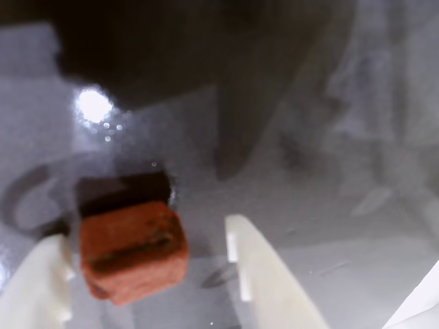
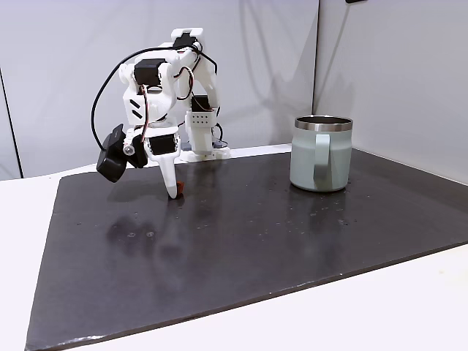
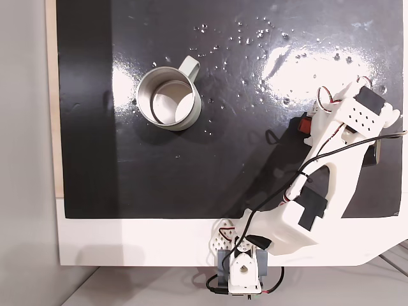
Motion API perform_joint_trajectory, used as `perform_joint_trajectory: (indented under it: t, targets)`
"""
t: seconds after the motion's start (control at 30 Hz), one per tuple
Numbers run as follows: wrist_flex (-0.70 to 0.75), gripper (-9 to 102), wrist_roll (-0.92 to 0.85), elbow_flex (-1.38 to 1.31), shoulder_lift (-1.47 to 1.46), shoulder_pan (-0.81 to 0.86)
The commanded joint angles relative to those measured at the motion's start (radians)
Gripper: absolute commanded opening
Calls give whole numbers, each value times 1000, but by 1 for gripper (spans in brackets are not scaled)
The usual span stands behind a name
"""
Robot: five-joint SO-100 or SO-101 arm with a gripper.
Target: Grasp a cube and put it in the cup.
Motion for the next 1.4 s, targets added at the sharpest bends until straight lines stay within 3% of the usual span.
perform_joint_trajectory:
  t: [0.0, 0.43, 1.37]
  targets:
    - [-21, 25, 11, -54, 2, 3]
    - [-40, 23, 15, -64, -12, -6]
    - [-14, 7, 26, -106, 11, -12]
